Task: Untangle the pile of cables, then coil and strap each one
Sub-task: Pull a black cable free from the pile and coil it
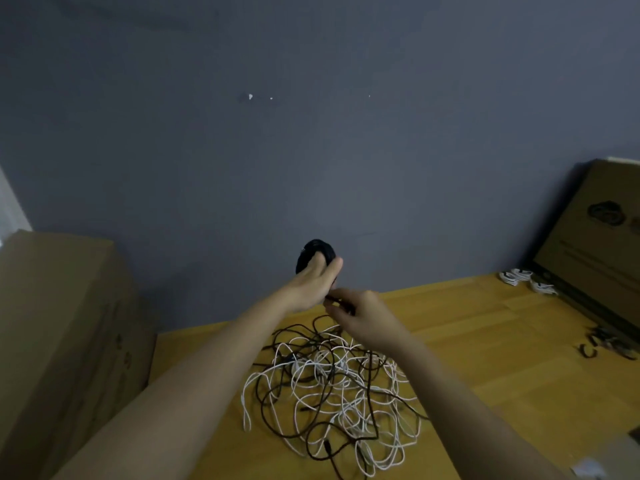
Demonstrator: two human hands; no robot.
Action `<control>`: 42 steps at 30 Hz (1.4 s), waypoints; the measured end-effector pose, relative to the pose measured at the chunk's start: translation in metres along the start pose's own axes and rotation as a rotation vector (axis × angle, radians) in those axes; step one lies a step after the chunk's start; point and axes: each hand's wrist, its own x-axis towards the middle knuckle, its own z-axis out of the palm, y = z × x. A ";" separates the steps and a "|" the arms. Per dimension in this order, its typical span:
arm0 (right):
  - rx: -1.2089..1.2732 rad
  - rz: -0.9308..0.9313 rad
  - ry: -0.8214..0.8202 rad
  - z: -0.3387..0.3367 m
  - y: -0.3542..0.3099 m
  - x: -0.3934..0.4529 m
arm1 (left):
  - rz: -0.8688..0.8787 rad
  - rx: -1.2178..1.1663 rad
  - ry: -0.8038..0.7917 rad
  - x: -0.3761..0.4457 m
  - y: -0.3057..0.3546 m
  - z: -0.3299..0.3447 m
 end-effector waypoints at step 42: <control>0.450 0.248 -0.096 0.065 0.032 -0.002 | 0.151 -0.320 0.214 0.009 0.012 -0.010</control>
